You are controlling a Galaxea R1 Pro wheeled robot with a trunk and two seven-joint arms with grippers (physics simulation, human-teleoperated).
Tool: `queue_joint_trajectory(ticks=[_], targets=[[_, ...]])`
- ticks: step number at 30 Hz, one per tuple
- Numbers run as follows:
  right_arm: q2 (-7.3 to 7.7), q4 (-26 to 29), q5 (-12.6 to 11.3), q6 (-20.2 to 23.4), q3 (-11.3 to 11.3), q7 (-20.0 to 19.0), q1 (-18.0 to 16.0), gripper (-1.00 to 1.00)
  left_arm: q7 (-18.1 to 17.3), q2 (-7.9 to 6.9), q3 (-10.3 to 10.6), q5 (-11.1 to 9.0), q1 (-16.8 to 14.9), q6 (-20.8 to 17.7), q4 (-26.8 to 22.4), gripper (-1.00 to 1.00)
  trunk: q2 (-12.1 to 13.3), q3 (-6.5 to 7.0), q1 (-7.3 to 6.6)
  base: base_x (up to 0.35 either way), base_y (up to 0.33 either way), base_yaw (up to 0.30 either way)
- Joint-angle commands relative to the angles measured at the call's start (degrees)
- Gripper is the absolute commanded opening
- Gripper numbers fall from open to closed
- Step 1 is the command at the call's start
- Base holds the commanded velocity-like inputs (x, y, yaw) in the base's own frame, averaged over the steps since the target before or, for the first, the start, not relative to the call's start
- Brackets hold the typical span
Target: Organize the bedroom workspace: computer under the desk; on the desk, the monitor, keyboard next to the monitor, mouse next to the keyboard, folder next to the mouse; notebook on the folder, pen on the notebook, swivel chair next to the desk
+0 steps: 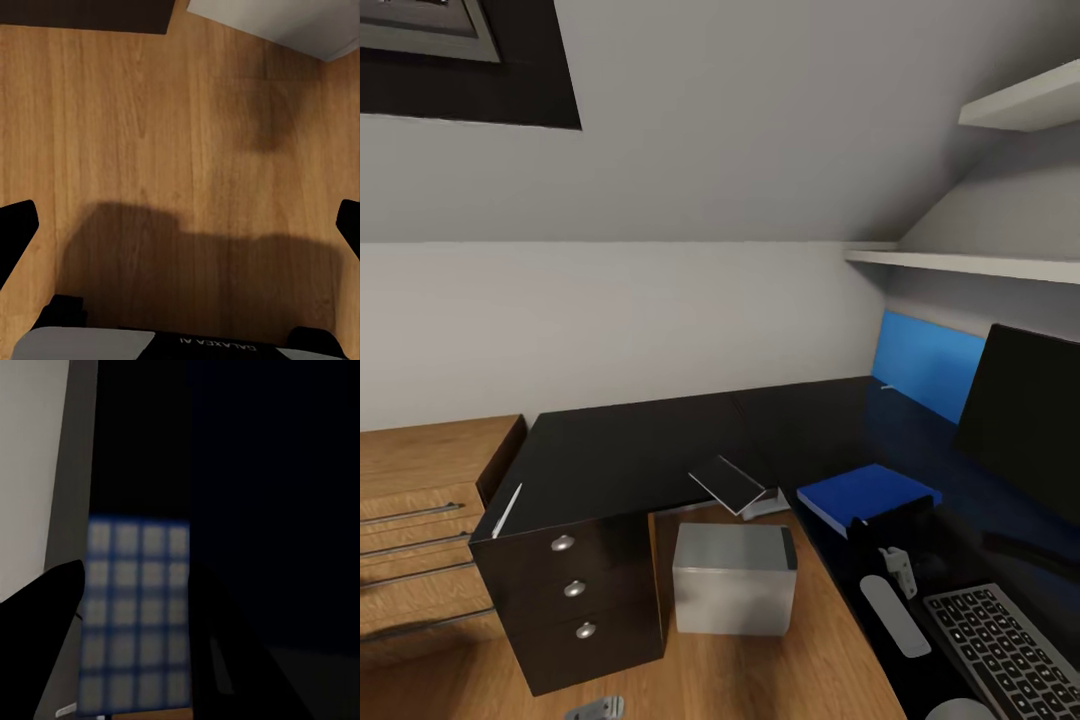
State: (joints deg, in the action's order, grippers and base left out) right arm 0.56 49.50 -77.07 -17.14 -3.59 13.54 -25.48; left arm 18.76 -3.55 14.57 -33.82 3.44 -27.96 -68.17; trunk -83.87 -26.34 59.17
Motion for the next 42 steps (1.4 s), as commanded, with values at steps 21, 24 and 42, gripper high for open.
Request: queue_joint_trajectory(ticks=[21, 24, 42], targets=[[0.24, -3.61, -1.18, -0.47, -0.27, 0.39, -0.01, -1.00, 0.58, -0.06, 0.11, -0.63, -0.01, -0.07, -0.08, 1.00, 0.39, 0.13, -0.22, 0.000, 0.000, 0.000], [0.30, -3.61, -1.16, -0.45, -0.27, 0.42, -0.01, 1.00, 0.58, -0.06, 0.11, -0.63, -0.01, -0.07, -0.04, 1.00, 0.39, 0.13, -0.22, 0.000, 0.000, 0.000], [0.18, -3.62, -1.15, -0.52, -0.27, 0.35, -0.01, 1.00, 0.49, -0.06, 0.10, -0.63, -0.01, -0.07, 0.58, 1.00, 0.39, 0.13, -0.22, 0.000, 0.000, 0.000]])
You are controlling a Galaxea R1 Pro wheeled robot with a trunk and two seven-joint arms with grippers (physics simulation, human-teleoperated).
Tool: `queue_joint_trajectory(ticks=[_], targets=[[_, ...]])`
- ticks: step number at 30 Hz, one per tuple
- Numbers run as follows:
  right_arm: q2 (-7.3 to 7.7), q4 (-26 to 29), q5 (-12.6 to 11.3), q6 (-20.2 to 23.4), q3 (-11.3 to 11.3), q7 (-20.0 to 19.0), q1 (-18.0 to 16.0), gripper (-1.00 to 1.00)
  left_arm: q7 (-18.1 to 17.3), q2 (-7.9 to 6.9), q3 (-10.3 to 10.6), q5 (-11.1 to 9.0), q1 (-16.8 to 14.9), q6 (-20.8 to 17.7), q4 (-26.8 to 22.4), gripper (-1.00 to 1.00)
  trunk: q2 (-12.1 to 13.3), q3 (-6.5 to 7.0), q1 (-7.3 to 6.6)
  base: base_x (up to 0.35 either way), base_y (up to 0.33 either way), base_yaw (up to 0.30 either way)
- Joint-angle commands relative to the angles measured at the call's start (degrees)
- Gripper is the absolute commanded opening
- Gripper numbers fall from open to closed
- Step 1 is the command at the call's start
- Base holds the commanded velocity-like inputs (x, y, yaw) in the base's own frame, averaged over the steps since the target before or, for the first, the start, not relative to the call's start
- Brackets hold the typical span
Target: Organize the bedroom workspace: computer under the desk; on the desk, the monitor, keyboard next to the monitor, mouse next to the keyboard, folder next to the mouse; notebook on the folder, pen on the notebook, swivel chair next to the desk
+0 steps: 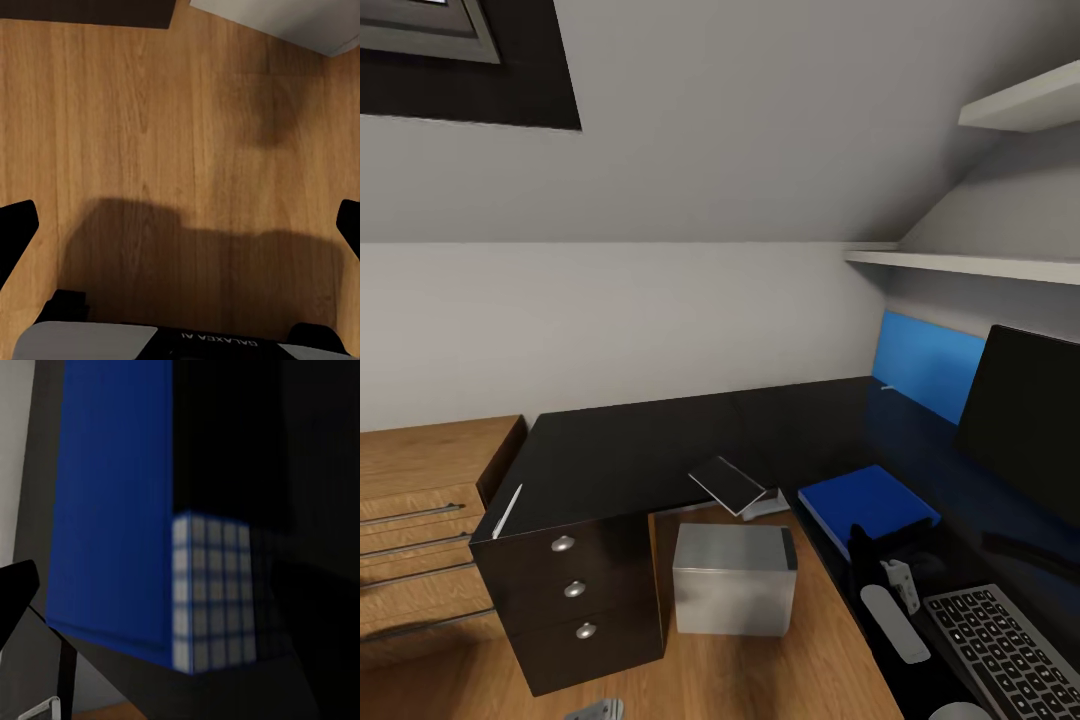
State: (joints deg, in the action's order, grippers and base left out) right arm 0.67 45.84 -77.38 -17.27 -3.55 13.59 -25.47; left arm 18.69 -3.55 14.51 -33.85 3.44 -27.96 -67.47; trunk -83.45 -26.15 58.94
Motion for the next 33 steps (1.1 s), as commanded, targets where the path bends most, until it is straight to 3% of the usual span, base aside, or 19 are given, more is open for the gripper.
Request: queue_joint_trajectory(ticks=[1, 22, 25, 33], targets=[[0.06, 0.04, -0.84, -0.39, -0.31, 0.30, -0.01, 1.00, 0.56, -0.06, 0.16, -0.60, -0.01, -0.08, -0.12, 1.00, -0.03, -0.06, 0.00, 0.000, 0.000, 0.000], [0.03, 0.04, -0.81, -0.39, -0.31, 0.30, -0.01, 1.00, 0.61, -0.06, 0.08, -0.60, -0.01, -0.08, -0.12, 1.00, -0.03, -0.06, 0.00, 0.000, 0.000, 0.000], [0.01, 0.04, -0.80, -0.39, -0.31, 0.30, -0.01, 1.00, 0.62, -0.06, 0.09, -0.60, -0.01, -0.08, -0.12, 1.00, 1.17, 0.48, -0.65, 0.000, 0.000, 0.000], [0.03, 0.04, -0.78, -0.39, -0.32, 0.30, -0.01, 1.00, 0.63, -0.06, 0.08, -0.60, -0.01, -0.08, -0.12, 1.00, 1.17, 0.48, -0.65, 0.000, 0.000, 0.000]])
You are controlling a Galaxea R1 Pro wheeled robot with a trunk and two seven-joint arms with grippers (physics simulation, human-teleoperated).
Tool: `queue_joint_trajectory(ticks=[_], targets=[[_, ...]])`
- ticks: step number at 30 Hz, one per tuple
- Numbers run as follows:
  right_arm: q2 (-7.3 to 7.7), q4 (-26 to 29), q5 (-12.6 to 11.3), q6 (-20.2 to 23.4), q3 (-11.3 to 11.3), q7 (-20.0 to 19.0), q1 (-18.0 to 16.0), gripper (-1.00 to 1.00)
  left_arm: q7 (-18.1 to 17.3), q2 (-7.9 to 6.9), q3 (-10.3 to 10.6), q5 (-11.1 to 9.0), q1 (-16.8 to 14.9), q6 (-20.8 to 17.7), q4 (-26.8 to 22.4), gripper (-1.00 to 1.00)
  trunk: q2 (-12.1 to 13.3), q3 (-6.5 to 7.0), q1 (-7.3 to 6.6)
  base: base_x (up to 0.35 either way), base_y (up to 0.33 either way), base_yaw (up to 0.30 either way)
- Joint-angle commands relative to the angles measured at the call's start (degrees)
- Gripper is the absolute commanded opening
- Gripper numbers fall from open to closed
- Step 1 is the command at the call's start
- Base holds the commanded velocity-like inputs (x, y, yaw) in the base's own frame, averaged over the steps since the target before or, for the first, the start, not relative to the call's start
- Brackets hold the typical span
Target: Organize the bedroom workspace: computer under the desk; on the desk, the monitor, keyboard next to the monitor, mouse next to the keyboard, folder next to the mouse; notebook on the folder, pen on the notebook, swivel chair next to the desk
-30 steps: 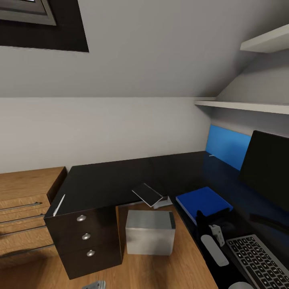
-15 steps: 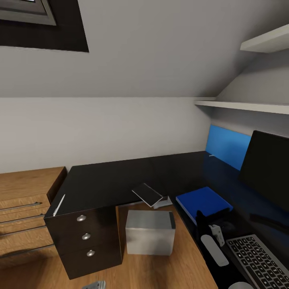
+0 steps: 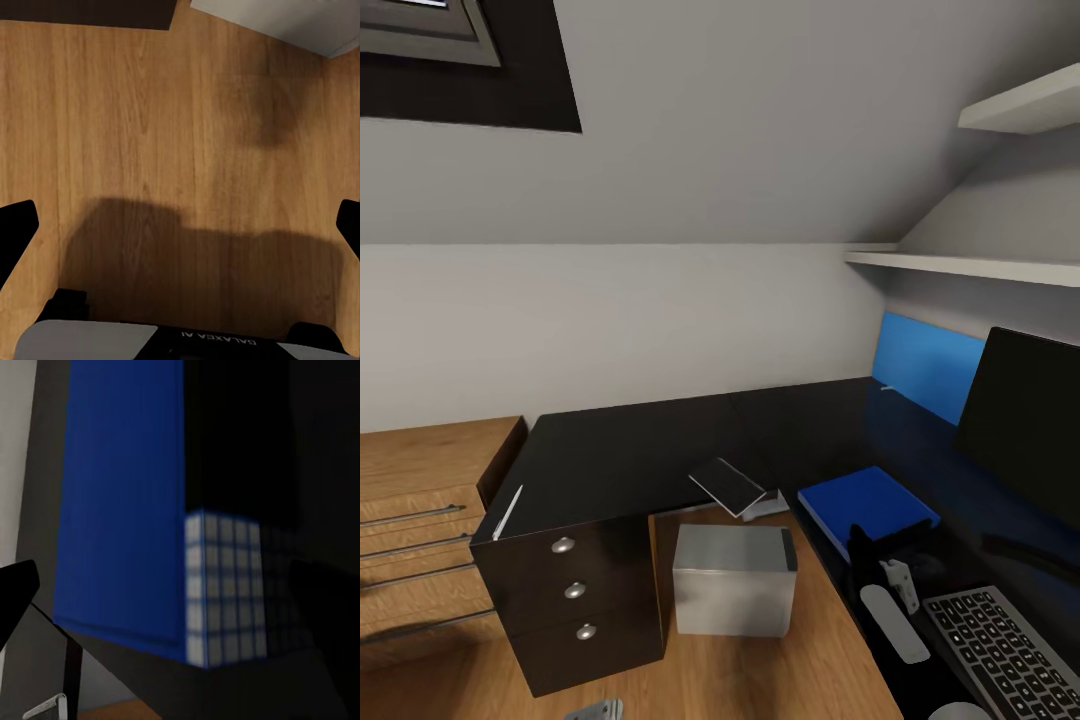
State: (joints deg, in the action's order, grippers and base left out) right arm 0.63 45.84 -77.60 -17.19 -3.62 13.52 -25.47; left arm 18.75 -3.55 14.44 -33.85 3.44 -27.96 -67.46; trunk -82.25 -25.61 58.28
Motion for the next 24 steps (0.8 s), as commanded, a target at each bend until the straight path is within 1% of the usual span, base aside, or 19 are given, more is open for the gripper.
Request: queue_joint_trajectory(ticks=[1, 13, 18, 24], targets=[[0.07, 0.04, -0.56, -0.47, -0.27, 0.37, -0.02, 1.00, 0.57, -0.06, 0.15, -0.60, -0.01, -0.07, -0.13, 1.00, -0.03, -0.06, 0.00, 0.000, 0.000, 0.000], [0.08, 0.04, -0.54, -0.47, -0.26, 0.37, -0.02, 1.00, 0.56, -0.06, 0.15, -0.60, -0.01, 0.00, 0.04, 1.00, -0.03, -0.06, 0.00, -0.003, 0.000, 0.000], [0.08, 0.04, -0.54, -0.47, -0.27, 0.38, -0.02, 1.00, 0.50, -0.06, 0.00, -0.57, -0.01, 0.01, 1.23, 1.00, -0.03, -0.06, 0.00, -0.143, 0.000, 0.000], [0.08, 0.04, -0.54, -0.47, -0.30, 0.37, -0.02, 1.00, 0.54, -0.06, -0.02, -0.60, -0.01, 0.01, 1.50, 1.00, -0.03, -0.06, 0.00, -0.039, 0.000, 0.000]])
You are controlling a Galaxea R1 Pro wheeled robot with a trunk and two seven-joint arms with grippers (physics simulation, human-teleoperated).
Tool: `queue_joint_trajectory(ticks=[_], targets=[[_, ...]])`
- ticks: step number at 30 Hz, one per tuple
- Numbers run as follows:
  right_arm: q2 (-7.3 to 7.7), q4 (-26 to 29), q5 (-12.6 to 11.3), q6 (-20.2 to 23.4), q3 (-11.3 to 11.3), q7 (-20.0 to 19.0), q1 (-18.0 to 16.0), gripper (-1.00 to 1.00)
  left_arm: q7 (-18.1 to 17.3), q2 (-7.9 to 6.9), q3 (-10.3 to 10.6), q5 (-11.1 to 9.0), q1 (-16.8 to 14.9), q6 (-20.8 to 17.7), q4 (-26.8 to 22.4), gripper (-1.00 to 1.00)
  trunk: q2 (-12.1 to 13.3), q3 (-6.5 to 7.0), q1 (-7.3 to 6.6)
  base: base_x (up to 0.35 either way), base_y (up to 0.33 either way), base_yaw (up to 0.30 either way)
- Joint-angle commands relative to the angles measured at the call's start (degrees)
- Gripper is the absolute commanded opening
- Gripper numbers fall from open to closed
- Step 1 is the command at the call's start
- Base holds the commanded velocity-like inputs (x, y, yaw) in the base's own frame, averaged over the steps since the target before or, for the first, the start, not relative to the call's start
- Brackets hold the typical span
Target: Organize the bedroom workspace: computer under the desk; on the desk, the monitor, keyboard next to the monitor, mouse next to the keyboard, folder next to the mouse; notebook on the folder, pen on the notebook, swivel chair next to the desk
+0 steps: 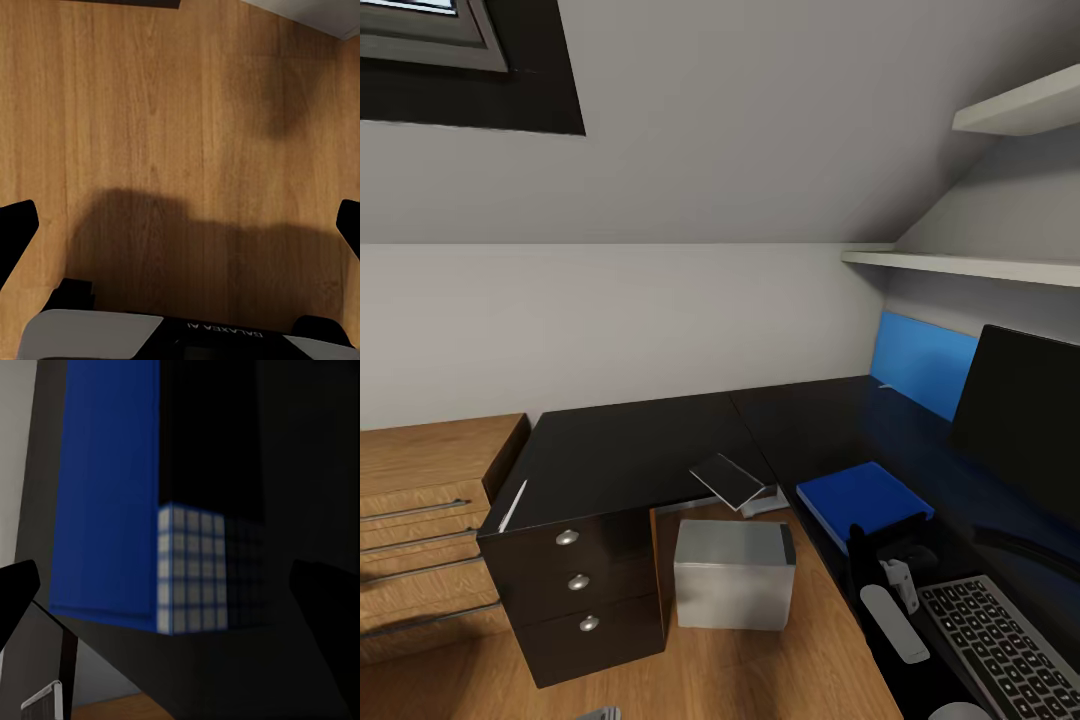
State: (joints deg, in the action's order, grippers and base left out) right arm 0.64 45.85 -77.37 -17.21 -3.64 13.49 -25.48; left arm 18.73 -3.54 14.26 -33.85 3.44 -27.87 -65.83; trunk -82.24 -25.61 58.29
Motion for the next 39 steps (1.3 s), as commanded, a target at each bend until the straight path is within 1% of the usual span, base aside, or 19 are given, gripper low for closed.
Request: queue_joint_trajectory(ticks=[1, 5, 31, 39], targets=[[0.07, 0.03, -0.76, -0.46, -0.25, 0.39, -0.01, 1.00, 0.58, -0.06, 0.16, -0.60, -0.01, -0.08, -0.11, 1.00, -0.03, -0.06, 0.00, -0.010, 0.000, 0.000], [0.07, 0.03, -0.76, -0.41, -0.27, 0.39, -0.01, 1.00, 0.58, -0.06, 0.15, -0.61, -0.01, -0.08, -0.09, 1.00, -0.03, -0.06, 0.00, -0.005, 0.000, 0.000], [-0.01, 0.03, -0.73, -0.36, -0.51, 0.37, -0.01, 1.00, 0.61, -0.06, 0.15, -0.54, -0.01, -0.08, -0.08, 1.00, 10.39, 4.61, -5.71, 0.000, 0.000, 0.000], [0.01, 0.20, -0.60, 1.02, -0.79, 0.02, -0.01, 1.00, 0.65, -0.06, 0.15, -0.52, -0.01, -0.08, -0.08, 1.00, 13.60, 6.04, -7.47, 0.000, 0.000, 0.000]])
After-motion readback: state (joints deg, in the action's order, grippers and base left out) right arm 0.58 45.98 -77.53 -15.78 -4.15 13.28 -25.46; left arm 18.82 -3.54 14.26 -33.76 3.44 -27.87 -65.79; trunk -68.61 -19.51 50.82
